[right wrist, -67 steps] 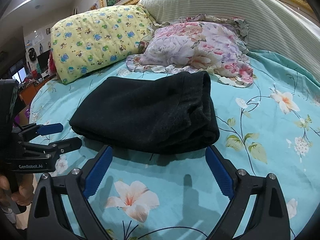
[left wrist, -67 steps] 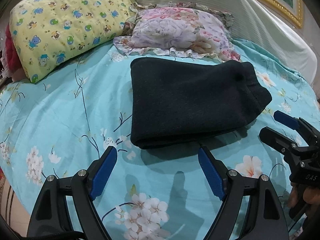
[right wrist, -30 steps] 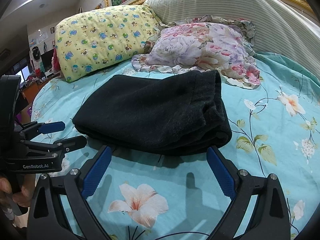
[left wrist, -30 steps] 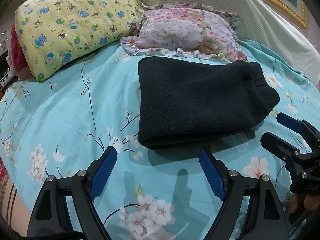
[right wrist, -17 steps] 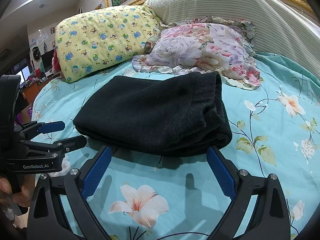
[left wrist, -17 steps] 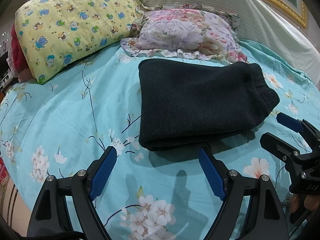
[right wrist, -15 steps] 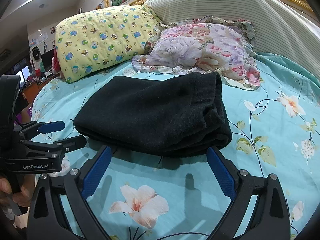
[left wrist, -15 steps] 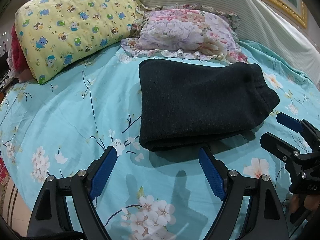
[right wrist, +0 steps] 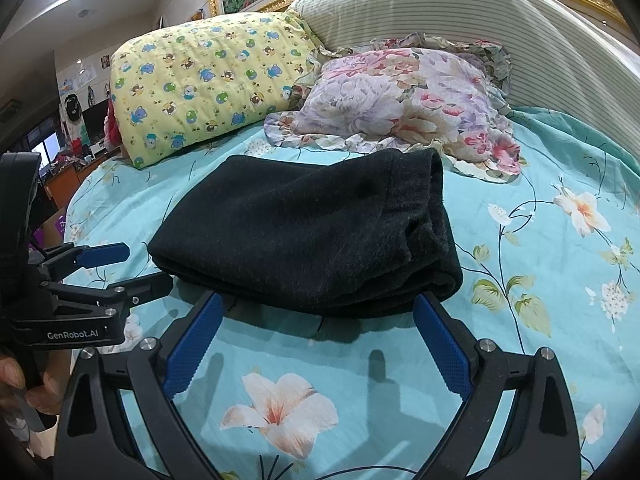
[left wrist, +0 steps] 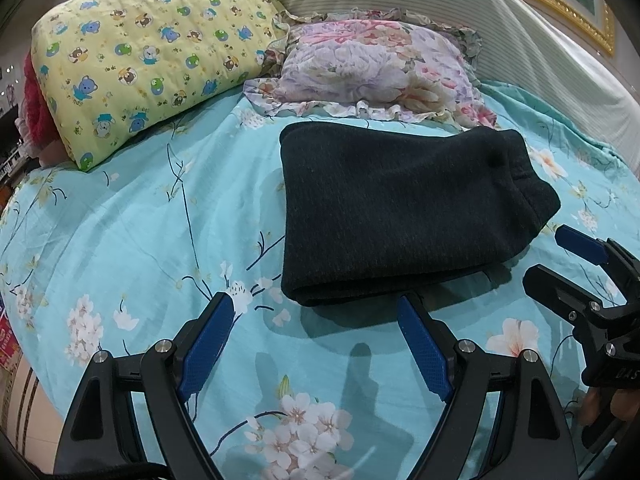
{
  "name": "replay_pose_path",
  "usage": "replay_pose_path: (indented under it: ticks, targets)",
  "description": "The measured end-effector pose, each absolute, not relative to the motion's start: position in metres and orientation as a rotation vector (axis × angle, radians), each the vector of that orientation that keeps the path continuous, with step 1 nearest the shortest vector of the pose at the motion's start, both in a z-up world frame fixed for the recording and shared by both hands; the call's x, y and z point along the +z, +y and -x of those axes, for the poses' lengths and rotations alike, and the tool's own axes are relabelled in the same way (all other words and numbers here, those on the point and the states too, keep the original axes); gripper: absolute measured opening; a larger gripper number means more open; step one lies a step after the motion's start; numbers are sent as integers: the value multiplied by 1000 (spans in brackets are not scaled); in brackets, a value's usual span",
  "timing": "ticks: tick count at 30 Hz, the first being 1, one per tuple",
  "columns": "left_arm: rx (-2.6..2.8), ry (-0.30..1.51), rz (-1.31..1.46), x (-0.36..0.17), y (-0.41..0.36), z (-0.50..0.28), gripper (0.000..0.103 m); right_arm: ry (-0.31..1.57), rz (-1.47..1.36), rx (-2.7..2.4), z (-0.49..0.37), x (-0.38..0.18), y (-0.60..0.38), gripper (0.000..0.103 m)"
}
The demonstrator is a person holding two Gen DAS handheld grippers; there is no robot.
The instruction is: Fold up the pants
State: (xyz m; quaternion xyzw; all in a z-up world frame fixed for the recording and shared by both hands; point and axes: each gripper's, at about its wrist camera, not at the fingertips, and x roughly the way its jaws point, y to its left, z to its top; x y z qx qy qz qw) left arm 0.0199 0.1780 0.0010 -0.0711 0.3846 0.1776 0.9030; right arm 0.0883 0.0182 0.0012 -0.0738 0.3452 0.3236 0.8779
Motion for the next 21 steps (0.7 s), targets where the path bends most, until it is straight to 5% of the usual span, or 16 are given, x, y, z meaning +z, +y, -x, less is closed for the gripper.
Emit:
replay_pose_path:
  ticks: [21]
  targets:
    - [374, 784, 117, 6, 172, -24, 84, 736, 125, 670, -96, 0, 12, 96]
